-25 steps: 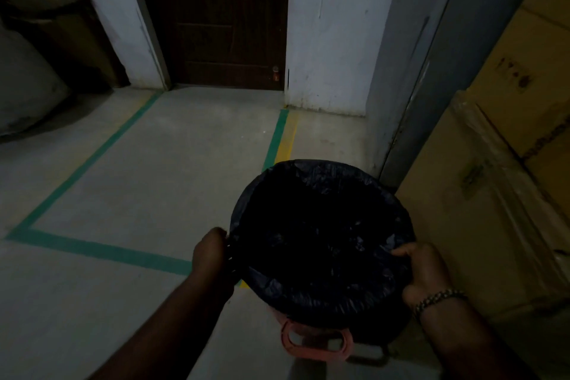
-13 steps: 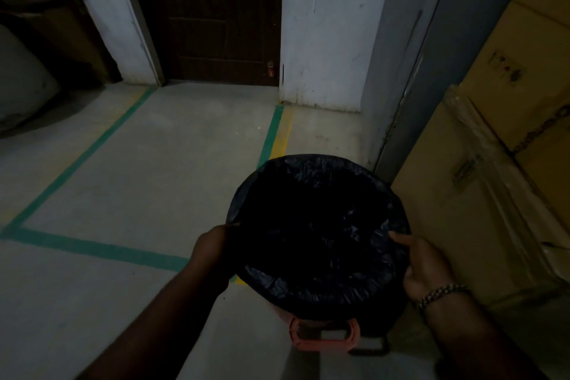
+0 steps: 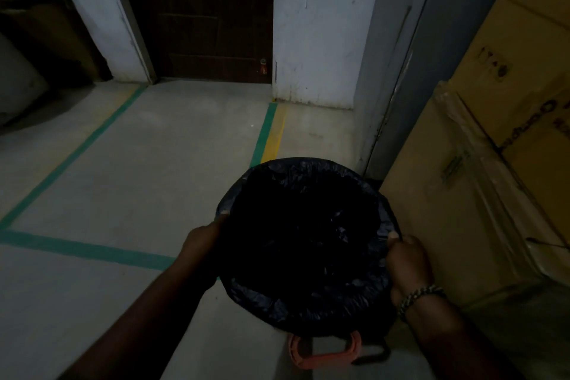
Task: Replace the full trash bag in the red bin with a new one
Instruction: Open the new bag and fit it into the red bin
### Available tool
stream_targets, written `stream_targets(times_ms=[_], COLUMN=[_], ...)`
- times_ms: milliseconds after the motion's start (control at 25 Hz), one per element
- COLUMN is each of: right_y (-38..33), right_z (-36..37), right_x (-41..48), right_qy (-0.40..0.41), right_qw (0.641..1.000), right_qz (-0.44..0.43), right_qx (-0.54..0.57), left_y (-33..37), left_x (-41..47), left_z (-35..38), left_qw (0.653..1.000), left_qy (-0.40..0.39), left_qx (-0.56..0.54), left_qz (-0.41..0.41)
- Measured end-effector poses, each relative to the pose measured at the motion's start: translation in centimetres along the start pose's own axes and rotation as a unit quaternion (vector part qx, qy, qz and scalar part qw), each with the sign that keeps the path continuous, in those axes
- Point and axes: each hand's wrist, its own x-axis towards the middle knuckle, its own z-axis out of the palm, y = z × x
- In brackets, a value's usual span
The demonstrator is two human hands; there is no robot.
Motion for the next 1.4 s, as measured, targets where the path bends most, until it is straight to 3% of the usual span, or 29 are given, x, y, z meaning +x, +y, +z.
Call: stream_targets(times_ms=[80,280,440,560,760,840,920,1000,1080,1120,1160,1200,1240,1280,1320,1400], right_y=[-2.0,-1.7,-2.8,-2.2,-2.4,-2.3,-2.3,-2.4,-2.2,-2.1,-1.9,-1.9,-1.9,-2.0,-2.2,-2.4], right_z=[0.4,1.4,0.4,0.1,-0.4,-0.5,-0.2,0.0,0.3,0.5,0.6,0.7,0.7,0.7,0.7,0.6], right_x=[-2.7,-4.1,-5.1,-4.7,-5.3,-5.4,-5.7,-6.7,-7.2,-7.4,-7.5,-7.4,-7.4,-7.4,-7.5,-7.9], right_qy=[0.032,0.032,-0.017,-0.085,-0.156,-0.135,-0.063,-0.002,0.01,0.008,0.006,0.003,-0.001,-0.009,-0.015,-0.018], right_qw=[0.999,0.997,0.994,0.989,0.984,0.987,0.991,0.987,0.985,0.984,0.984,0.984,0.985,0.986,0.986,0.982], right_qz=[-0.007,-0.006,-0.003,0.027,0.077,0.06,0.016,-0.016,-0.034,-0.038,-0.041,-0.043,-0.041,-0.039,-0.04,-0.066], right_qx=[-0.027,-0.074,-0.112,-0.118,-0.035,-0.066,-0.116,-0.159,-0.168,-0.171,-0.175,-0.175,-0.17,-0.165,-0.162,-0.176], left_y=[-0.4,-0.5,-1.0,-0.7,0.0,0.0,-0.3,-0.4,-1.0,-1.2,-1.6,-2.0,-2.2,-1.8,-2.0,-2.6], left_x=[-0.1,0.8,0.7,1.0,1.2,0.7,0.8,0.0,0.5,1.0,1.2,1.2,0.6,0.0,-0.3,-0.6], left_z=[-0.4,-1.6,-1.8,-2.4,-3.8,-3.7,-3.4,-3.1,-2.7,-2.5,-2.7,-3.3,-3.3,-2.9,-3.0,-2.7], left_qw=[0.999,0.989,0.979,0.98,0.985,0.982,0.975,0.983,0.972,0.989,0.981,0.964,0.981,0.986,0.971,0.96], left_qy=[0.02,0.133,0.153,0.122,0.102,0.094,0.111,0.126,0.162,0.087,0.06,0.09,0.073,0.099,0.185,0.21], left_qx=[-0.042,0.07,0.135,0.157,0.14,0.165,0.192,0.131,0.14,0.085,0.147,0.162,0.095,0.028,0.041,0.138], left_qz=[-0.019,0.01,0.006,0.001,-0.004,0.008,0.029,0.038,0.097,0.079,0.108,0.192,0.155,0.128,0.146,0.123])
